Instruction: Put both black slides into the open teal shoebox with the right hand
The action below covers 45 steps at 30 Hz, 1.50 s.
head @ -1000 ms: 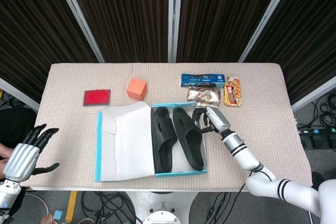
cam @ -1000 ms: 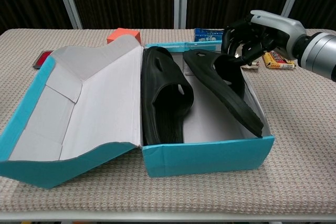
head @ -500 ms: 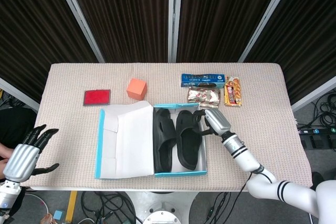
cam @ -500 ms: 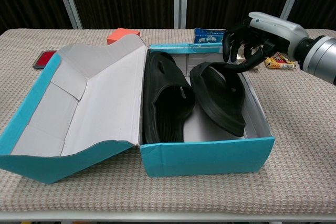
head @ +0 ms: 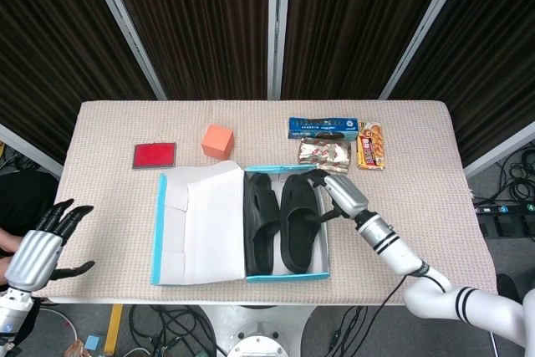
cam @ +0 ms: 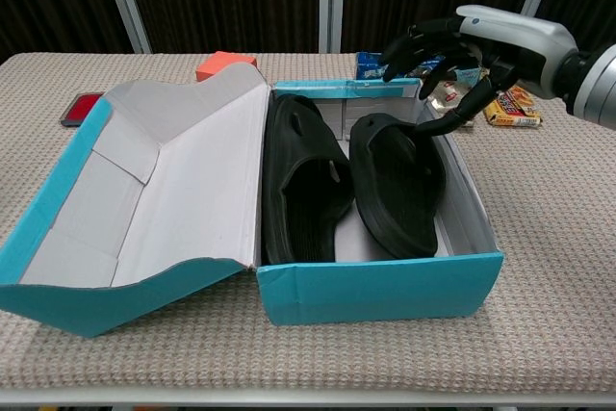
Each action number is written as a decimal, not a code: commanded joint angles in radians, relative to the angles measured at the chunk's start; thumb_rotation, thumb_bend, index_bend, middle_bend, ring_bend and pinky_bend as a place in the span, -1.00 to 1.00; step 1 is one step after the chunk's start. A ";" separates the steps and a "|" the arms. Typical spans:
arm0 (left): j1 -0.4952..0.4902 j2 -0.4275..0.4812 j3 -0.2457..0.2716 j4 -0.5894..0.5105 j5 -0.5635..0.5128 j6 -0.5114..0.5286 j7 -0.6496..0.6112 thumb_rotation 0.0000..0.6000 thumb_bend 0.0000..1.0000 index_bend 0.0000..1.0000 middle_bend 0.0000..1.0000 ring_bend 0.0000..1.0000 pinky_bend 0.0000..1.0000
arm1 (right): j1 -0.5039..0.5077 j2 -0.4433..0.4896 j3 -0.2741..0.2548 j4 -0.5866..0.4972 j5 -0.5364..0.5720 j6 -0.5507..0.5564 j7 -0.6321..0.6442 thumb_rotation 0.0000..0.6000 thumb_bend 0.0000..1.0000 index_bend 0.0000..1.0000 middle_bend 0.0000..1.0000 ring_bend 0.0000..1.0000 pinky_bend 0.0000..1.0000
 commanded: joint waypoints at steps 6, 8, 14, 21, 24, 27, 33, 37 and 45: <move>-0.002 0.003 -0.002 -0.008 0.000 0.002 0.000 1.00 -1.00 -0.78 -0.71 -0.97 -0.83 | 0.010 0.126 0.030 -0.189 0.016 -0.043 0.208 1.00 -1.00 -0.55 -0.50 -0.74 -0.37; -0.002 0.003 -0.002 -0.010 0.001 0.001 0.002 1.00 -1.00 -0.78 -0.71 -0.97 -0.83 | 0.018 0.139 0.034 -0.222 0.017 -0.068 0.303 1.00 -1.00 -0.55 -0.50 -0.74 -0.37; -0.002 0.009 -0.003 -0.016 0.003 0.005 0.008 1.00 -1.00 -0.78 -0.71 -0.98 -0.83 | 0.054 0.118 0.010 -0.207 -0.053 -0.114 0.490 1.00 -1.00 -0.58 -0.53 -0.75 -0.37; 0.004 0.015 -0.001 -0.013 0.000 0.010 -0.006 1.00 -1.00 -0.78 -0.71 -0.98 -0.83 | 0.070 0.064 -0.031 -0.152 -0.051 -0.147 0.502 1.00 -1.00 -0.61 -0.59 -0.82 -0.37; 0.003 0.014 0.000 -0.011 0.001 0.009 -0.009 1.00 -1.00 -0.78 -0.71 -0.98 -0.83 | 0.065 0.059 -0.044 -0.150 -0.042 -0.148 0.481 1.00 -1.00 -0.61 -0.60 -0.83 -0.37; 0.002 0.013 0.000 -0.010 0.004 0.009 -0.009 1.00 -1.00 -0.78 -0.71 -0.98 -0.83 | 0.060 0.057 -0.056 -0.149 -0.030 -0.154 0.465 1.00 -1.00 -0.61 -0.60 -0.83 -0.37; 0.002 0.013 0.001 -0.013 0.005 0.008 -0.004 1.00 -1.00 -0.78 -0.71 -0.97 -0.83 | 0.057 0.044 -0.083 -0.136 -0.022 -0.180 0.467 1.00 -1.00 -0.61 -0.62 -0.83 -0.37; 0.003 0.015 0.001 -0.014 0.005 0.010 -0.003 1.00 -1.00 -0.78 -0.71 -0.97 -0.83 | 0.052 0.042 -0.095 -0.133 -0.047 -0.162 0.481 1.00 -1.00 -0.61 -0.63 -0.83 -0.37; 0.002 0.011 0.001 -0.010 0.006 0.009 -0.005 1.00 -1.00 -0.78 -0.71 -0.97 -0.83 | 0.056 0.082 -0.073 -0.174 -0.094 -0.091 0.529 1.00 -1.00 -0.61 -0.61 -0.83 -0.37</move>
